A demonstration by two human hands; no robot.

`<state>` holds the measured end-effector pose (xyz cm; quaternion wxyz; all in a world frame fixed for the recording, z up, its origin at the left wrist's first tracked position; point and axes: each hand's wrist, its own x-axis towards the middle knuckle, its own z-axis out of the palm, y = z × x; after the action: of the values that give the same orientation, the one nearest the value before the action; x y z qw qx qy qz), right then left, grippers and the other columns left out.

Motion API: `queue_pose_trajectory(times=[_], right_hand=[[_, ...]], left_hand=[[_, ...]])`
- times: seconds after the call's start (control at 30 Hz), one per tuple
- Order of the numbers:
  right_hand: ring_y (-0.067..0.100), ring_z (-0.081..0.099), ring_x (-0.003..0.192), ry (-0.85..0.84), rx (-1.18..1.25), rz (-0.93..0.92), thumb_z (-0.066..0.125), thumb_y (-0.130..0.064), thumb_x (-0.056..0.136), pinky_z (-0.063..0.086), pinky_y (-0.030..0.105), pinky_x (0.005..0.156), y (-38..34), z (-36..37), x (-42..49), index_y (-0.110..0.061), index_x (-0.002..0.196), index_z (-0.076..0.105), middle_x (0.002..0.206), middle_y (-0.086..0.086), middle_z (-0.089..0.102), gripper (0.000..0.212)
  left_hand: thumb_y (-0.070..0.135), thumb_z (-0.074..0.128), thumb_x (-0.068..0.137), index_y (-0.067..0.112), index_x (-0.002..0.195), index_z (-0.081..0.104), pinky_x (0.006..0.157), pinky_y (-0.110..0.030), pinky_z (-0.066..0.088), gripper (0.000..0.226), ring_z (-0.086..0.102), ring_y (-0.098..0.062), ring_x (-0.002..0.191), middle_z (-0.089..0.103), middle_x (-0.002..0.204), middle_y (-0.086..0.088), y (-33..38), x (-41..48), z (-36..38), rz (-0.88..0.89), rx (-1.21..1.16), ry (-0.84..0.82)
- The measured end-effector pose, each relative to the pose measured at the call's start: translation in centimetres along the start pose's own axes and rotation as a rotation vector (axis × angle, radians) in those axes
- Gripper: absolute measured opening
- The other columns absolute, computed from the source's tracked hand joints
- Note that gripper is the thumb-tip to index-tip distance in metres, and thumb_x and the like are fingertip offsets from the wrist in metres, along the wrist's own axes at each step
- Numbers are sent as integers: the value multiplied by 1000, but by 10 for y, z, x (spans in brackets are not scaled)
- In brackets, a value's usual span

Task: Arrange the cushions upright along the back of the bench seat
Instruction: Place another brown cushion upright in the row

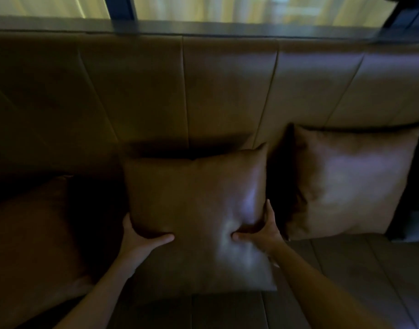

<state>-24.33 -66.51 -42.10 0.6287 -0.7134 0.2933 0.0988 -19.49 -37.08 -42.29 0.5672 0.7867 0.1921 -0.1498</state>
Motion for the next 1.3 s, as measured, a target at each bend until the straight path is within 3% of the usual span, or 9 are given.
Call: queue_pose_trajectory(times=[0.2, 0.37, 0.6, 0.77, 0.9, 1.03, 1.13, 1.2, 1.3], right_hand=[[32, 15, 147, 67, 4, -65, 95, -16, 46, 29, 62, 112, -23, -36, 25, -41, 151, -7, 159, 4, 15, 148], [32, 16, 147, 73, -30, -68, 93, -10, 50, 30, 58, 113, -27, -50, 50, -39, 151, -5, 159, 4, 15, 144], [35, 21, 145, 66, -49, -14, 93, -12, 52, 36, 63, 106, -28, -50, 55, -44, 150, -1, 157, 4, 21, 140], [35, 25, 144, 55, -90, 31, 89, -7, 59, 38, 59, 107, -32, -48, 55, -36, 153, 0, 156, 6, 26, 132], [33, 29, 143, 55, -167, 45, 82, -8, 70, 33, 44, 111, -36, -42, 53, -28, 154, -3, 157, 11, 28, 122], [33, 47, 130, 78, -263, 63, 77, -16, 78, 45, 32, 86, -41, -36, 39, -24, 154, -4, 151, 11, 37, 112], [31, 56, 115, 97, -216, 96, 73, -15, 82, 51, 36, 83, -45, -35, 23, -21, 154, 13, 141, 14, 48, 93], [27, 56, 109, 86, -209, 110, 70, -17, 85, 51, 32, 73, -55, -27, 7, -17, 149, 26, 138, 14, 50, 78], [31, 47, 129, 56, -232, 94, 65, -19, 90, 45, 35, 90, -80, -10, -15, -16, 149, 29, 148, 12, 41, 69]], left_hand=[[25, 95, 47, 31, 153, 4, 113, -55, 26, 140, 24, -33, 144, 21, 158, -6, 47, 38, 34, 131, 36, -48], [30, 94, 34, 38, 151, 3, 110, -61, 27, 148, 24, -33, 143, 22, 158, -3, 47, 53, 46, 101, -24, -108], [24, 95, 44, 33, 152, 8, 111, -57, 28, 139, 26, -32, 143, 24, 157, -4, 45, 51, 52, 121, -21, -30], [22, 94, 49, 31, 153, 7, 113, -55, 26, 135, 25, -31, 144, 23, 158, -5, 41, 43, 51, 111, -7, 9], [25, 94, 50, 31, 153, 5, 113, -55, 26, 136, 24, -31, 144, 22, 159, -5, 39, 42, 49, 68, -3, 3], [29, 93, 52, 34, 154, 4, 114, -56, 24, 135, 21, -31, 146, 18, 160, -3, 43, 37, 48, 22, 11, -16], [30, 87, 63, 36, 154, 3, 115, -56, 22, 124, 17, -30, 147, 13, 162, -2, 50, 24, 46, -13, 12, -11], [29, 82, 72, 35, 154, 5, 115, -55, 22, 113, 17, -30, 148, 13, 162, -3, 60, 11, 41, -29, -24, 7], [27, 75, 80, 33, 154, 11, 114, -53, 24, 98, 22, -31, 146, 20, 160, -4, 77, -9, 28, -48, -126, 29]])
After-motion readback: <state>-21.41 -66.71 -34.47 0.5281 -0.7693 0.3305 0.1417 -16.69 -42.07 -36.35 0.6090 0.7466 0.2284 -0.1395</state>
